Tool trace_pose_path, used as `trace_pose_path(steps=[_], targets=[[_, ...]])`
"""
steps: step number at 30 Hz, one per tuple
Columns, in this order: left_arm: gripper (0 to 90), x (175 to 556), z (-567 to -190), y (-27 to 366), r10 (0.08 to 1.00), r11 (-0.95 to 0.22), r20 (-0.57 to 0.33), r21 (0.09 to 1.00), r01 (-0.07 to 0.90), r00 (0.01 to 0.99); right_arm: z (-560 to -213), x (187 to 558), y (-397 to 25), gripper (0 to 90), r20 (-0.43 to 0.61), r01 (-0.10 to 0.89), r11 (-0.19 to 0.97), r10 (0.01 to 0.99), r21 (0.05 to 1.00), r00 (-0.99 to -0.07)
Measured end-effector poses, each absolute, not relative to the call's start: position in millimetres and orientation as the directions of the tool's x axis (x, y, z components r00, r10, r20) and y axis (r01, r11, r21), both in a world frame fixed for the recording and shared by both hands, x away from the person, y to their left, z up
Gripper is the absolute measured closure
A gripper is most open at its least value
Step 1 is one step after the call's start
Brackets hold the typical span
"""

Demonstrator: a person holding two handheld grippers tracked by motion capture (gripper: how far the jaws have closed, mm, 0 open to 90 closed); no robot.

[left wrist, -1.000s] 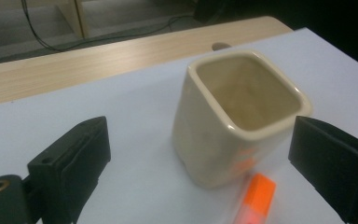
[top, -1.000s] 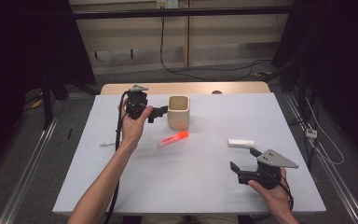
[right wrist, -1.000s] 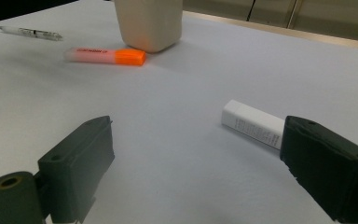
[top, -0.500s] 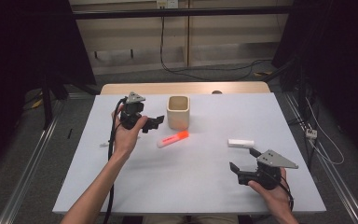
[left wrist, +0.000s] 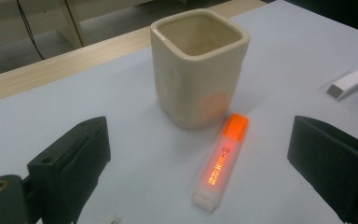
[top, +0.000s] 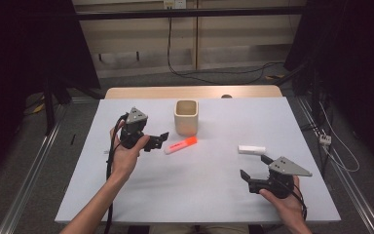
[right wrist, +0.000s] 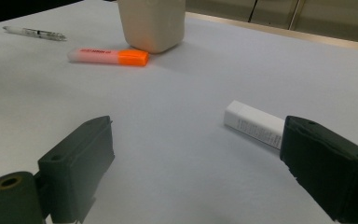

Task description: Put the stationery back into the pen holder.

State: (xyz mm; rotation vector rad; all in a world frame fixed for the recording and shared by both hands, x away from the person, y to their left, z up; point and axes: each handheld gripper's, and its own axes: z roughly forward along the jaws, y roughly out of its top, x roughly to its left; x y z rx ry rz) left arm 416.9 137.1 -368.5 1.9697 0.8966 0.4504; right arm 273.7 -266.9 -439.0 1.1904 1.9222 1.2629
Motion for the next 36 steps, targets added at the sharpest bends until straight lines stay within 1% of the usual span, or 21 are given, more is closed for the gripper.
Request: trace_pose_path(steps=[4,6,9,11,13,16,20,25,27,29,31,33,35,36], targets=[[6.0,416,-369,145,0.754,-0.318,-0.056,0.841,0.438,0.654,-439,275,-266,9.4,0.025,0.377,0.169,0.888,0.910,-0.460],[6.4,415,-368,151,0.756,-0.332,-0.032,0.842,0.425,0.654,-438,274,-264,9.3,0.022,0.373,0.172,0.886,0.912,-0.463],[6.8,413,-370,160,0.747,-0.318,-0.061,0.842,0.436,0.662,-437,274,-262,9.3,0.020,0.374,0.177,0.884,0.911,-0.468],[6.9,413,-374,168,0.755,-0.319,-0.059,0.838,0.443,0.653,-438,274,-262,9.2,0.019,0.376,0.179,0.884,0.909,-0.467],[7.9,416,-376,174,0.751,-0.344,-0.045,0.825,0.448,0.659,-439,275,-262,9.3,0.024,0.378,0.175,0.884,0.909,-0.467],[9.1,420,-380,188,0.772,-0.342,-0.034,0.819,0.460,0.635,-439,276,-262,9.3,0.024,0.382,0.177,0.885,0.907,-0.465],[9.8,428,-384,202,0.777,-0.326,-0.068,0.807,0.493,0.625,-440,275,-263,9.1,0.019,0.379,0.184,0.881,0.907,-0.473],[12.7,436,-393,205,0.762,-0.360,-0.075,0.777,0.516,0.644,-440,274,-263,9.0,0.018,0.376,0.185,0.879,0.908,-0.476],[13.0,439,-397,205,0.755,-0.373,-0.062,0.778,0.506,0.652,-440,274,-263,9.0,0.017,0.377,0.187,0.878,0.907,-0.478],[17.4,442,-400,207,0.748,-0.370,-0.092,0.764,0.528,0.658,-440,274,-262,9.0,0.018,0.379,0.189,0.878,0.906,-0.479],[17.8,443,-403,208,0.754,-0.364,-0.104,0.756,0.544,0.649,-440,274,-262,8.9,0.016,0.378,0.190,0.877,0.906,-0.480],[17.8,445,-405,209,0.765,-0.368,-0.088,0.754,0.545,0.638,-440,274,-262,8.9,0.015,0.379,0.191,0.878,0.906,-0.479],[17.4,447,-409,211,0.751,-0.355,-0.137,0.741,0.570,0.646,-440,274,-262,9.0,0.015,0.379,0.190,0.878,0.905,-0.478],[16.5,447,-410,211,0.749,-0.362,-0.135,0.737,0.571,0.649,-440,273,-262,8.9,0.015,0.379,0.190,0.879,0.906,-0.476]])
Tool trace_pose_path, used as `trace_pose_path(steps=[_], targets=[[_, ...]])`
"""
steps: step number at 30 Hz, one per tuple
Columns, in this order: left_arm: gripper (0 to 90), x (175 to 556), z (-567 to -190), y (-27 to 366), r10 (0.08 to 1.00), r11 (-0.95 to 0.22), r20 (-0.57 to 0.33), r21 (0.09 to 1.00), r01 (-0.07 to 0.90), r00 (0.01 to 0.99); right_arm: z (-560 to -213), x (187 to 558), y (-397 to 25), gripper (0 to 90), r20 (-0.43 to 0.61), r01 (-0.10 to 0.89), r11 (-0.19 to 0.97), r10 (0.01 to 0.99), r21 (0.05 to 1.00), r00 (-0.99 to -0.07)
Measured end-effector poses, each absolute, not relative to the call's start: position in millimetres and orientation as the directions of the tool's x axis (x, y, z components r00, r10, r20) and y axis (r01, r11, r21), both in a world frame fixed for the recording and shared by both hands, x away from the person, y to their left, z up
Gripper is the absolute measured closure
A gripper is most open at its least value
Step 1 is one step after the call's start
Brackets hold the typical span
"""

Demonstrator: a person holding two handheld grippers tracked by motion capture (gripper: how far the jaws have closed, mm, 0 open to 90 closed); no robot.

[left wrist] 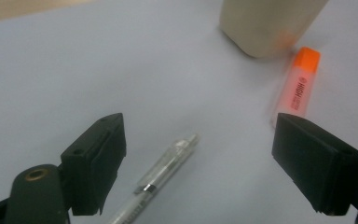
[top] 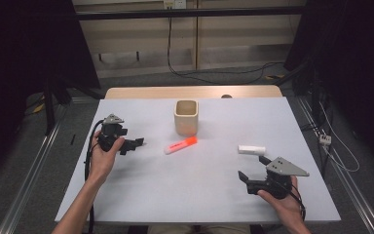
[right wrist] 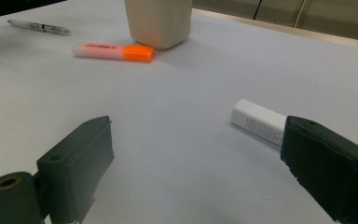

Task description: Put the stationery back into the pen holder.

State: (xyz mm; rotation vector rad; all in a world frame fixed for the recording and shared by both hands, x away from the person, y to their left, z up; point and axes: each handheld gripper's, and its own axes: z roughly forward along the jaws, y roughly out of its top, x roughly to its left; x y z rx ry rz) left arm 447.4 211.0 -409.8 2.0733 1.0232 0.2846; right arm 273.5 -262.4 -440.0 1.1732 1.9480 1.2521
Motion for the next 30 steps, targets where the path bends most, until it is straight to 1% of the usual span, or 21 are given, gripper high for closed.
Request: trace_pose_path(steps=[3,4,5,6,8,9,10,12,14,15,19,22,26,30], targets=[[16.2,449,-413,212,0.729,-0.370,-0.143,0.740,0.561,0.669,-440,273,-263,8.9,0.017,0.380,0.187,0.880,0.906,-0.474],[17.0,449,-413,211,0.737,-0.375,-0.132,0.735,0.564,0.663,-440,273,-263,8.9,0.017,0.382,0.187,0.881,0.905,-0.473],[20.1,449,-414,211,0.741,-0.383,-0.119,0.733,0.562,0.661,-440,273,-263,8.9,0.018,0.382,0.187,0.881,0.905,-0.473],[25.6,449,-415,211,0.740,-0.385,-0.126,0.725,0.571,0.660,-440,273,-263,8.9,0.018,0.382,0.187,0.881,0.905,-0.473],[39.6,448,-415,210,0.739,-0.391,-0.130,0.716,0.578,0.661,-440,272,-263,8.9,0.018,0.382,0.186,0.881,0.905,-0.473],[48.9,447,-416,209,0.734,-0.405,-0.125,0.708,0.578,0.667,-440,272,-263,8.9,0.018,0.382,0.187,0.881,0.905,-0.473],[60.7,446,-416,208,0.724,-0.418,-0.128,0.699,0.579,0.678,-440,272,-263,8.9,0.017,0.382,0.187,0.880,0.905,-0.474],[74.7,445,-418,205,0.714,-0.409,-0.161,0.693,0.593,0.681,-440,272,-263,8.9,0.017,0.382,0.187,0.881,0.905,-0.472],[88.6,445,-421,202,0.699,-0.426,-0.168,0.683,0.593,0.695,-440,273,-263,9.0,0.014,0.377,0.187,0.882,0.907,-0.471],[90.0,445,-422,200,0.698,-0.434,-0.164,0.677,0.594,0.697,-440,273,-263,9.0,0.015,0.377,0.186,0.882,0.907,-0.471],[90.0,448,-431,194,0.698,-0.482,-0.129,0.643,0.595,0.705,-440,273,-263,9.0,0.017,0.381,0.187,0.881,0.905,-0.473],[90.0,451,-438,193,0.727,-0.470,-0.117,0.634,0.614,0.677,-440,273,-262,8.9,0.017,0.382,0.189,0.880,0.905,-0.475],[90.0,456,-446,192,0.729,-0.487,-0.103,0.617,0.618,0.677,-441,273,-263,8.8,0.019,0.385,0.188,0.880,0.904,-0.475],[90.0,457,-445,192,0.741,-0.482,-0.086,0.622,0.617,0.666,-441,273,-263,8.8,0.019,0.385,0.187,0.880,0.904,-0.474]])
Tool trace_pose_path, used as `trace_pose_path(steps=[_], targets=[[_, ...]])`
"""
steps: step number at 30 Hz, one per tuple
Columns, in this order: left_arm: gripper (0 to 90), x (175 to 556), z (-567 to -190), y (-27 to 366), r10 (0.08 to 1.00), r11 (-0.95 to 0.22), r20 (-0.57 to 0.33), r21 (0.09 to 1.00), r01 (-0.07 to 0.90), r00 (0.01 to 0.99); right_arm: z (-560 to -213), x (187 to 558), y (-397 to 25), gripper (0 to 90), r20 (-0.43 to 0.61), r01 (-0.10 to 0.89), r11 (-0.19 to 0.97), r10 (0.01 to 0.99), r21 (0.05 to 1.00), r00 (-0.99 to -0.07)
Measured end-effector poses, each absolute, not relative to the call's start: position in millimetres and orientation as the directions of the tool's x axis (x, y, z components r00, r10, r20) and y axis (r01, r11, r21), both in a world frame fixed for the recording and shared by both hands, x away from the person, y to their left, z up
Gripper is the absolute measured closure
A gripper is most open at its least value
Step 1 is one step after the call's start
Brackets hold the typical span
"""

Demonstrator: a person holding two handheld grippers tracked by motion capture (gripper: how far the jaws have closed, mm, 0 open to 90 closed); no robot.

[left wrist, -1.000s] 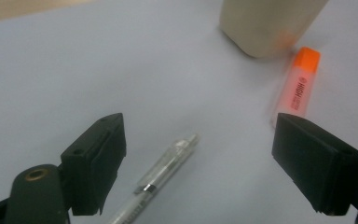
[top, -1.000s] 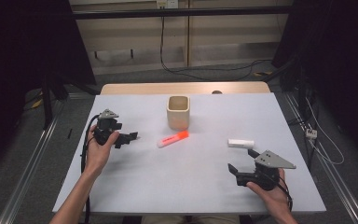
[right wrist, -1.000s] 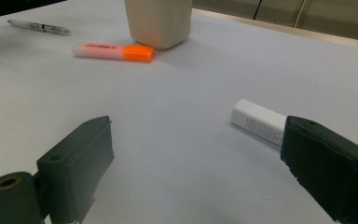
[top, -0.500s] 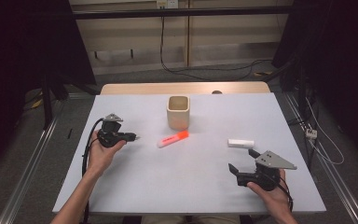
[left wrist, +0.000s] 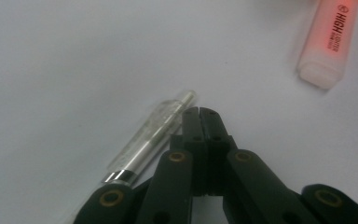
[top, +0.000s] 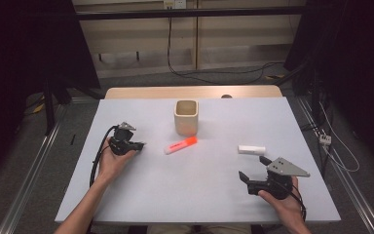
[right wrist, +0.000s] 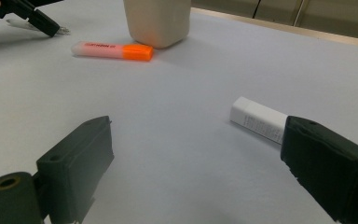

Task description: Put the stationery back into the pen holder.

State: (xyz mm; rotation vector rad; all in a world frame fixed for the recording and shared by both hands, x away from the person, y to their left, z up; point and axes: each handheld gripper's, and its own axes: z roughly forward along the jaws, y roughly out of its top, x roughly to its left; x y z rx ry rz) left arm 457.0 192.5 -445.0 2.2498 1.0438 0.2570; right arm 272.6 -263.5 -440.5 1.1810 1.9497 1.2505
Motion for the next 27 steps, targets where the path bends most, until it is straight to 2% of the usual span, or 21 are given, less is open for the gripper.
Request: trace_pose_path(steps=[8,27], targets=[[90.0,463,-444,189,0.757,-0.480,-0.059,0.625,0.615,0.650,-441,274,-263,8.6,0.022,0.388,0.186,0.881,0.903,-0.473],[90.0,482,-447,194,0.780,-0.415,-0.137,0.617,0.669,0.610,-441,275,-263,8.6,0.020,0.385,0.188,0.879,0.904,-0.477]])
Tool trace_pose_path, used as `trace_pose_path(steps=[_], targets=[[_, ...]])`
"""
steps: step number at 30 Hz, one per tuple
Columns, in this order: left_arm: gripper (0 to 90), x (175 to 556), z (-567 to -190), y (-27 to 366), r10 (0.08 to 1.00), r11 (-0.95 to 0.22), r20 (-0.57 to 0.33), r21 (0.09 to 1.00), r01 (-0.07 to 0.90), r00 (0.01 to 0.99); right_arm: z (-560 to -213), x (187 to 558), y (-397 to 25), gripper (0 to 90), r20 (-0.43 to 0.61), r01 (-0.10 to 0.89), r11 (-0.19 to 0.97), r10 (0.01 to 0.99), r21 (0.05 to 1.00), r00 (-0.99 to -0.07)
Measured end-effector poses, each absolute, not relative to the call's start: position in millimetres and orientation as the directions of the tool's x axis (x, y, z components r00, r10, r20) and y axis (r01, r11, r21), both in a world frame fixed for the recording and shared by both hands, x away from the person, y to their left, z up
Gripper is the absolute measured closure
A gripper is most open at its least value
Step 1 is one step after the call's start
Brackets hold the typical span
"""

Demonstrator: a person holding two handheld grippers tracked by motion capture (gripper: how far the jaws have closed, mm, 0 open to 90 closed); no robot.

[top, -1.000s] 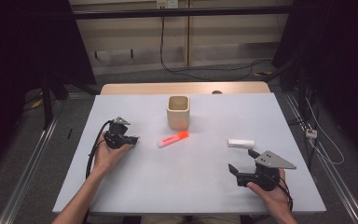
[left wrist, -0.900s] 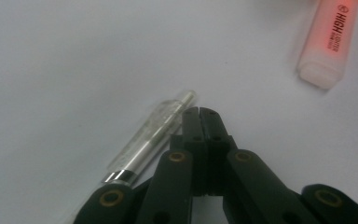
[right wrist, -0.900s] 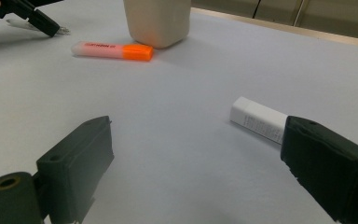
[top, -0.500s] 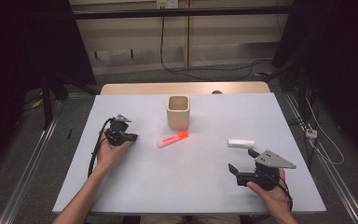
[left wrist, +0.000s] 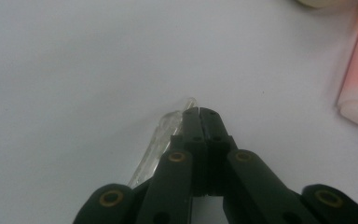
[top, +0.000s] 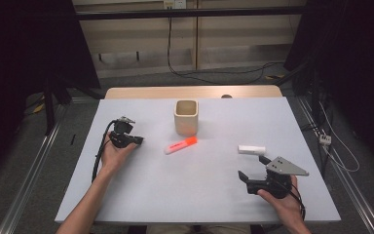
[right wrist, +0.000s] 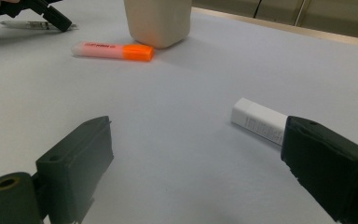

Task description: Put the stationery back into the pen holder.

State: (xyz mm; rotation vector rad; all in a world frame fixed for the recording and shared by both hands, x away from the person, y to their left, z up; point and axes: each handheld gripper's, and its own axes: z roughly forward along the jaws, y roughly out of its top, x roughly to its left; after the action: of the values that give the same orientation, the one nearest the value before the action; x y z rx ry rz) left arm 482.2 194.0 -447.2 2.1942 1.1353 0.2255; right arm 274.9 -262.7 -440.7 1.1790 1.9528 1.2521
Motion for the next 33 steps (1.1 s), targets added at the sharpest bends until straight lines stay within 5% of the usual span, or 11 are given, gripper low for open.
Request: trace_pose_path(steps=[33], targets=[[90.0,502,-449,208,0.826,-0.343,-0.156,0.625,0.701,0.542,-441,276,-261,8.6,0.018,0.386,0.193,0.877,0.902,-0.481]])
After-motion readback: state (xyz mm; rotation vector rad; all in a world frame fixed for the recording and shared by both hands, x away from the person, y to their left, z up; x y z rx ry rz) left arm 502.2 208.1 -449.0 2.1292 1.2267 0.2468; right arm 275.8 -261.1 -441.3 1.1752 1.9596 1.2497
